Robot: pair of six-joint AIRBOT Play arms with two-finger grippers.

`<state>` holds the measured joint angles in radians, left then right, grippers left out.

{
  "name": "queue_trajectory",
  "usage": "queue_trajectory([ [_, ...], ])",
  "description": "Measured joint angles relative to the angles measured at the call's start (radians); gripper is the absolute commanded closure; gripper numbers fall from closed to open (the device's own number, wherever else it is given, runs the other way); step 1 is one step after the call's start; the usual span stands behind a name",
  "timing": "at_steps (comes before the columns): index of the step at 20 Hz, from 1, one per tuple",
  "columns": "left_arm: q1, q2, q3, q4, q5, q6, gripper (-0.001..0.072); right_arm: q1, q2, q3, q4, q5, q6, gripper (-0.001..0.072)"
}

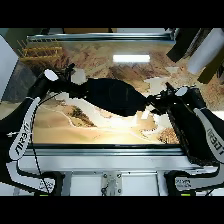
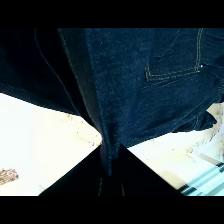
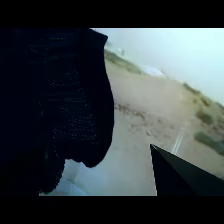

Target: Fold the clothes and pants, and hang the long-sleeved shirts on hangers.

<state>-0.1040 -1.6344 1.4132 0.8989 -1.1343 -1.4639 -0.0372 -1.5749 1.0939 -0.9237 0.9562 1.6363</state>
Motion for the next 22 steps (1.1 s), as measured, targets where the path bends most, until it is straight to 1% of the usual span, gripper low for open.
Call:
queue_trajectory([
  [3,0.001,-0.006,0.0,-0.001,-0.003,0.001,0.0692,0.024,-0.054,0.002,0.065,-0.028,-0.003,0.0028],
  [4,0.001,-0.006,0.0,-0.002,-0.004,0.001,0.0692,0.029,-0.062,0.002,0.081,-0.034,-0.005,0.0089],
  [5,0.001,-0.006,0.0,-0.002,-0.005,0.003,0.0693,0.033,-0.07,0.002,0.092,-0.045,-0.005,0.0332],
  [6,0.001,-0.007,0.0,-0.002,-0.008,0.003,0.0692,0.036,-0.078,0.0,0.098,-0.055,-0.01,0.0533],
  [7,0.001,-0.008,0.0,-0.002,-0.008,0.003,0.0692,0.037,-0.082,-0.002,0.099,-0.061,-0.017,0.0641],
  [8,0.002,-0.008,0.0,0.0,-0.008,0.003,0.0692,0.039,-0.079,-0.001,0.109,-0.062,-0.031,0.0674],
  [12,0.029,0.038,0.022,-0.001,-0.003,0.0,0.0693,0.023,-0.006,0.021,0.122,-0.047,-0.098,0.0675],
  [14,0.057,0.1,0.082,-0.007,-0.003,0.0,0.0693,0.001,0.074,0.076,0.118,0.008,-0.127,0.0675],
  [19,0.101,0.329,0.33,-0.016,-0.008,-0.001,0.0692,-0.024,0.319,0.306,0.113,0.19,-0.153,0.0675],
  [22,0.108,0.481,0.446,-0.01,-0.008,-0.001,0.0692,-0.029,0.483,0.402,0.114,0.243,-0.134,0.0675],
])
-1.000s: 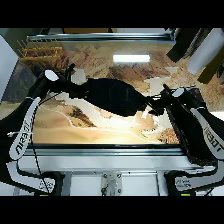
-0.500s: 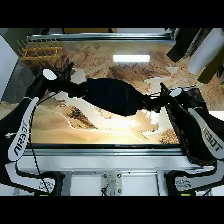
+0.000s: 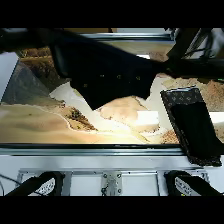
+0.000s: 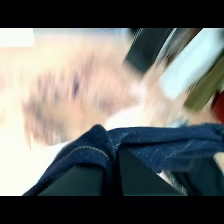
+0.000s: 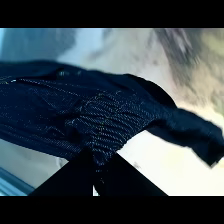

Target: Fold the clothes and pants, and hang the long-sleeved shirts on hangers.

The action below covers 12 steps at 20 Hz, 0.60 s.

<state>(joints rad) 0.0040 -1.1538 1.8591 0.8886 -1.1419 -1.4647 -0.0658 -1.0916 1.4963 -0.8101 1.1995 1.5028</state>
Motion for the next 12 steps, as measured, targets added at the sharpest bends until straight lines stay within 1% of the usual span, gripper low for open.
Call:
queue_trajectory([
  [3,0.003,0.145,0.038,0.003,0.009,0.0,0.0692,-0.001,0.144,0.035,-0.001,0.038,0.047,0.0675],
  [6,0.003,0.284,-0.006,0.009,0.02,-0.012,0.0692,-0.002,0.256,0.049,-0.009,0.089,0.114,0.0675],
  [9,0.004,0.402,-0.1,0.012,0.041,-0.058,0.0693,-0.002,0.314,0.053,-0.013,0.179,0.204,0.0675],
  [12,0.004,0.454,-0.215,0.011,0.053,-0.102,0.0693,-0.002,0.328,0.016,-0.015,0.29,0.299,0.0675],
])
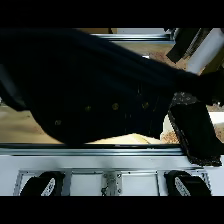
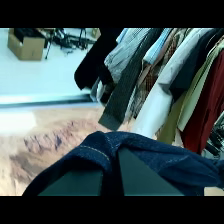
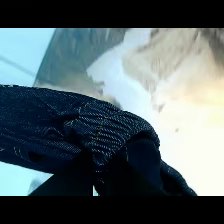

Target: Fold the clothes and pants, and hang the long-sleeved shirts on hangers.

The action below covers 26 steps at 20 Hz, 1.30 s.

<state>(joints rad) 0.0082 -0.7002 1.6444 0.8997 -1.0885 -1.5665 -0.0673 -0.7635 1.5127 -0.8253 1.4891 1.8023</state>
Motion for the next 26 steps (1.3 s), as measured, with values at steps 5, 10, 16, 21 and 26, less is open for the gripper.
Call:
queue_trajectory([
  [5,-0.008,-0.166,-0.187,-0.01,-0.028,-0.035,0.0692,0.032,-0.052,-0.237,-0.086,0.037,0.077,0.0675],
  [10,-0.061,-0.564,-0.141,-0.008,-0.052,-0.029,0.0693,0.052,-0.286,-0.383,-0.182,-0.12,0.047,0.0675],
  [16,-0.077,-0.88,0.091,-0.011,-0.038,-0.023,0.0692,0.056,-0.517,-0.284,-0.243,-0.272,0.011,0.0675],
  [21,-0.078,-0.78,-0.076,0.064,-0.06,-0.035,0.0693,0.074,-0.492,-0.263,-0.333,-0.236,0.003,0.0675],
  [26,-0.126,-0.57,-0.49,0.127,0.019,-0.038,0.0692,0.104,-0.424,-0.372,-0.43,-0.172,0.0,0.0675],
])
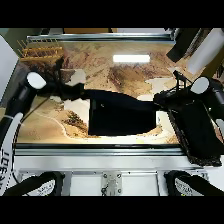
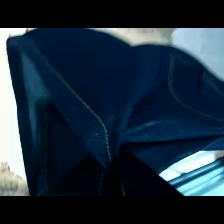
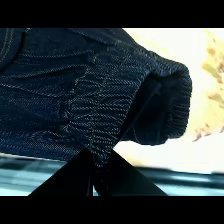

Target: Fold the clothes and pants, and hang the long-sleeved shirts on hangers.

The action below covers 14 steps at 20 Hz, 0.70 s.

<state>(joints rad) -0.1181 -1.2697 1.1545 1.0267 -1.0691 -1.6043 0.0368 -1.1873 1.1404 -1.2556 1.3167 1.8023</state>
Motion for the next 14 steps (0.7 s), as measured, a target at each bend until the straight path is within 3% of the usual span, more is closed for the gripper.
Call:
queue_trajectory([
  [7,-0.133,0.107,-0.439,0.019,0.209,0.0,0.0692,0.018,0.029,-0.202,-0.08,0.015,-0.002,0.0674],
  [14,-0.168,0.056,-0.528,0.019,0.27,0.0,0.0692,0.062,0.031,-0.344,-0.095,-0.018,0.001,0.0673],
])
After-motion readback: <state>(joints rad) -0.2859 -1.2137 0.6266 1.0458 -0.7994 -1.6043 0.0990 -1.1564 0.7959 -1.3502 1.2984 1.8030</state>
